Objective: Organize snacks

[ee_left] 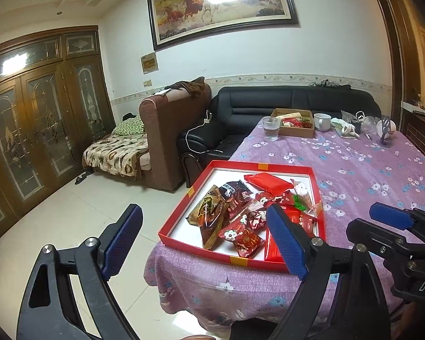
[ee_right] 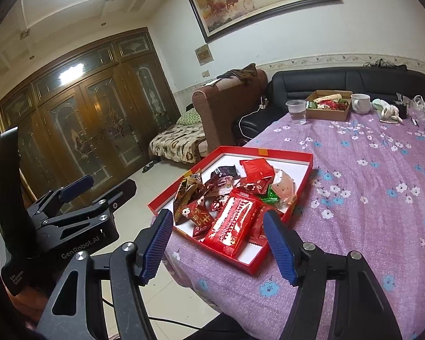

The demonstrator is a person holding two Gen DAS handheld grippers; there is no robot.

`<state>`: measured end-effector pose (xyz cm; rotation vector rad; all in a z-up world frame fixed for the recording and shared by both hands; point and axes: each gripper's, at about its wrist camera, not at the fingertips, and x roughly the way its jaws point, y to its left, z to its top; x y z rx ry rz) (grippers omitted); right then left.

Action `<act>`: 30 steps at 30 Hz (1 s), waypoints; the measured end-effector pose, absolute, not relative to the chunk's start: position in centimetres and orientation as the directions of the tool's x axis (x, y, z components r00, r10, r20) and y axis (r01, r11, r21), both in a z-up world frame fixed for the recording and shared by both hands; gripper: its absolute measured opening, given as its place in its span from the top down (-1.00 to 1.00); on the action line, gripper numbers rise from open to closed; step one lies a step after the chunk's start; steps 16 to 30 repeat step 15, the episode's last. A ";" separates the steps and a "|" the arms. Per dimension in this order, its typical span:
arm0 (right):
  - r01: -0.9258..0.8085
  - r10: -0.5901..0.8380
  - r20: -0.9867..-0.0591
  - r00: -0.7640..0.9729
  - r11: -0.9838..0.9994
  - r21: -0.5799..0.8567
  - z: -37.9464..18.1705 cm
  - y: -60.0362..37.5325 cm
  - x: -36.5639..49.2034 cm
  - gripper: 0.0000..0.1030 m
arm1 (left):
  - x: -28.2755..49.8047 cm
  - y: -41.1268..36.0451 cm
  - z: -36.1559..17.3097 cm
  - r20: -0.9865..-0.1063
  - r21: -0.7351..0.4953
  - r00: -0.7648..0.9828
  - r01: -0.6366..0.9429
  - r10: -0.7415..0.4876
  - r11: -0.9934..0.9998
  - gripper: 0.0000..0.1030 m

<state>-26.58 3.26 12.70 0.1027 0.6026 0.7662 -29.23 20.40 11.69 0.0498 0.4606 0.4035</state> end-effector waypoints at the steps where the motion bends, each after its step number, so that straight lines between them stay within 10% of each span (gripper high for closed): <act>1: -0.623 0.678 -0.473 0.563 0.724 0.296 12.8 3.3 -26.7 -0.32 | -29.5 20.4 11.8 -0.420 0.135 0.819 -0.370 0.391 0.919 -0.74; 30: -0.648 0.686 -0.469 0.556 0.711 0.272 12.9 4.3 -27.5 -0.35 | -31.1 20.9 12.4 -0.398 0.099 0.835 -0.372 0.379 0.923 -0.74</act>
